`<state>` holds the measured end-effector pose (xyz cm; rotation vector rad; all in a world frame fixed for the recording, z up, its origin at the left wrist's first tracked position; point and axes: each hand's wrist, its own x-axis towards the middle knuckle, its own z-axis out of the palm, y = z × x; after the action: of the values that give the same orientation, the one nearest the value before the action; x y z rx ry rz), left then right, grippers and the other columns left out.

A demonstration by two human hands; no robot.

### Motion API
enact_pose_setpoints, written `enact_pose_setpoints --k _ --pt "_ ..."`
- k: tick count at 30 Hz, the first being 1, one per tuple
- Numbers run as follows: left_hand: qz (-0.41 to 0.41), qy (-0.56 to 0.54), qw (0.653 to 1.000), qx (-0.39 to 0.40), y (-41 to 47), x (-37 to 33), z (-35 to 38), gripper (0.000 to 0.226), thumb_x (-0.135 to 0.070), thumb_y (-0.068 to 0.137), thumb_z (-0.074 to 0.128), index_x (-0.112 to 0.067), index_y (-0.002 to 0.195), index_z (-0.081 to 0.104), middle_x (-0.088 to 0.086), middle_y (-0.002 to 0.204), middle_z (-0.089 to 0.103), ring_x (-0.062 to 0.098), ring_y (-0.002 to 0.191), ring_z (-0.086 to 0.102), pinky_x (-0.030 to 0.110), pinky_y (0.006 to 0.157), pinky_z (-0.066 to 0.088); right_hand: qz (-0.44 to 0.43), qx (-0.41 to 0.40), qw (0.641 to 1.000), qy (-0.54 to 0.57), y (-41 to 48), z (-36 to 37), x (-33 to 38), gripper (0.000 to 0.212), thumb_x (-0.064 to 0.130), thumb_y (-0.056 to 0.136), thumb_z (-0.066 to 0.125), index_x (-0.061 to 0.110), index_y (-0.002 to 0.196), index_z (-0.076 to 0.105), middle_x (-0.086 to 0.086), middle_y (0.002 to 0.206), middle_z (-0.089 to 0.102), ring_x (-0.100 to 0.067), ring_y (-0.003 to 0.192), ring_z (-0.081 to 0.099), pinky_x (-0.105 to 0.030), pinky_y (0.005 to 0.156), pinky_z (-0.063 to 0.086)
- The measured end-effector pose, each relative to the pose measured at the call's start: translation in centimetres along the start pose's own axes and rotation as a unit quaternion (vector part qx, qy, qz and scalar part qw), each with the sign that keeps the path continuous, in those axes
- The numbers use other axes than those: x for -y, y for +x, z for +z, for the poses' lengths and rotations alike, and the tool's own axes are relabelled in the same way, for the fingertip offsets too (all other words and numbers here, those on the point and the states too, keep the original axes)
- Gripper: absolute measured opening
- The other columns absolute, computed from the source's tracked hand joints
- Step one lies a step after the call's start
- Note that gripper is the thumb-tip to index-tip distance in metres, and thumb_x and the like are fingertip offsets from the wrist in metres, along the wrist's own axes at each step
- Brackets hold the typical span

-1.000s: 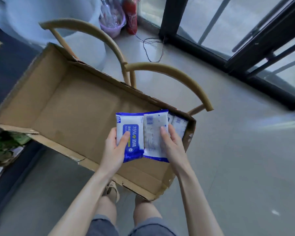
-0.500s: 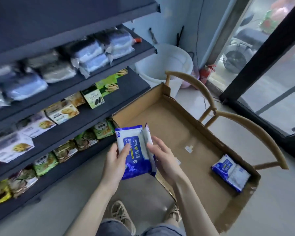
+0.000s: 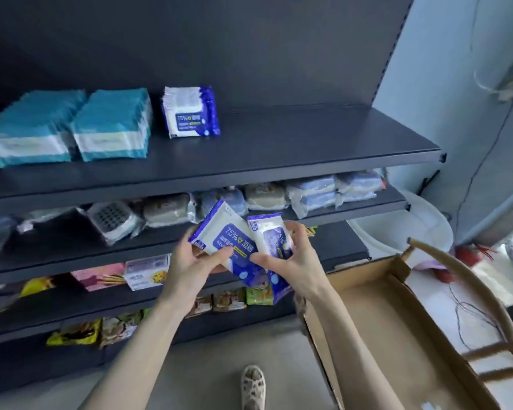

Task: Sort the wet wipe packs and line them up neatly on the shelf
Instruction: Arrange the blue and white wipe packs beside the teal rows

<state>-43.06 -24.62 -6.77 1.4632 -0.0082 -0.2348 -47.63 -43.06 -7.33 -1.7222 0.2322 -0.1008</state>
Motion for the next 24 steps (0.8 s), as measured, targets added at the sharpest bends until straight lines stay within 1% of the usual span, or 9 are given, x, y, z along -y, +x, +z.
enact_pose_setpoints --k 3,8,11,13,16,18,20,22,24 --pt "0.027 -0.002 1.000 0.002 3.4 -2.3 -2.1 0.039 0.003 0.075 0.073 -0.015 0.107 0.060 0.010 0.094 0.073 0.031 0.085 0.070 0.045 0.071 0.058 -0.045 0.023 0.998 -0.036 4.0 1.6 2.3 0.073 0.035 0.065 0.085 0.036 0.122 0.040 0.006 0.117 0.062 -0.004 0.095 0.066 -0.029 0.079 0.057" --pt "0.071 0.007 0.997 -0.037 10.0 -5.8 -5.0 0.010 -0.011 0.089 0.062 -0.012 0.099 0.063 0.008 0.087 0.072 0.020 0.077 0.069 0.037 0.069 0.058 -0.106 0.033 0.993 -0.049 12.0 4.0 4.6 0.043 0.048 0.078 0.063 0.055 0.117 0.046 0.004 0.122 0.061 -0.018 0.113 0.059 -0.049 0.093 0.050" --pt "0.108 0.059 0.991 -0.057 14.2 -7.9 -6.4 0.004 -0.012 0.087 0.065 -0.014 0.090 0.062 0.004 0.083 0.069 0.010 0.071 0.061 0.024 0.064 0.048 -0.134 0.042 0.989 -0.039 16.8 4.8 6.4 0.042 0.031 0.083 0.056 0.049 0.121 0.051 -0.003 0.125 0.060 -0.021 0.108 0.062 -0.044 0.092 0.051" --pt "0.115 0.089 0.987 -0.064 17.1 -9.6 -7.0 0.010 -0.008 0.086 0.066 -0.014 0.087 0.059 0.005 0.085 0.069 0.013 0.072 0.059 0.023 0.064 0.046 -0.158 0.052 0.986 -0.025 20.1 5.1 7.6 0.044 0.011 0.091 0.054 0.041 0.123 0.054 -0.008 0.125 0.060 -0.015 0.102 0.064 -0.032 0.083 0.054" --pt "0.136 0.154 0.976 -0.065 21.5 -12.4 -7.6 0.027 0.000 0.082 0.068 -0.020 0.092 0.054 -0.004 0.092 0.068 0.008 0.078 0.063 0.018 0.067 0.049 -0.188 0.062 0.980 -0.029 24.4 5.5 9.7 0.047 -0.006 0.093 0.048 0.031 0.121 0.053 0.001 0.112 0.067 -0.006 0.093 0.065 -0.019 0.073 0.052" --pt "0.155 0.210 0.964 -0.055 24.2 -14.1 -7.8 0.040 0.003 0.080 0.068 -0.025 0.102 0.049 -0.006 0.100 0.065 0.005 0.086 0.063 0.022 0.072 0.052 -0.202 0.044 0.978 -0.039 27.1 5.8 10.7 0.045 -0.005 0.092 0.053 0.035 0.112 0.054 0.011 0.099 0.069 -0.007 0.087 0.067 -0.020 0.070 0.053" --pt "0.162 0.274 0.948 -0.031 27.0 -15.5 -8.1 0.045 0.001 0.080 0.067 -0.026 0.111 0.049 -0.005 0.104 0.064 0.011 0.093 0.062 0.032 0.079 0.053 -0.208 0.018 0.976 -0.055 29.7 6.0 11.5 0.040 -0.003 0.089 0.059 0.036 0.100 0.054 0.014 0.090 0.067 -0.011 0.085 0.067 -0.021 0.068 0.054" --pt "0.161 0.320 0.933 -0.008 29.3 -16.5 -8.2 0.036 -0.004 0.083 0.065 -0.027 0.107 0.052 0.000 0.100 0.067 0.021 0.092 0.064 0.042 0.084 0.053 -0.204 0.003 0.975 -0.082 31.5 6.1 12.0 0.037 0.000 0.086 0.063 0.036 0.091 0.054 0.016 0.090 0.066 -0.014 0.090 0.065 -0.023 0.071 0.054" --pt "0.149 0.362 0.920 0.000 31.2 -17.0 -8.2 0.027 -0.010 0.085 0.063 -0.028 0.103 0.055 0.005 0.098 0.068 0.029 0.088 0.064 0.045 0.085 0.051 -0.197 -0.005 0.972 -0.130 33.1 6.2 12.1 0.038 0.005 0.085 0.065 0.042 0.086 0.055 0.020 0.087 0.067 -0.017 0.096 0.063 -0.036 0.084 0.053"
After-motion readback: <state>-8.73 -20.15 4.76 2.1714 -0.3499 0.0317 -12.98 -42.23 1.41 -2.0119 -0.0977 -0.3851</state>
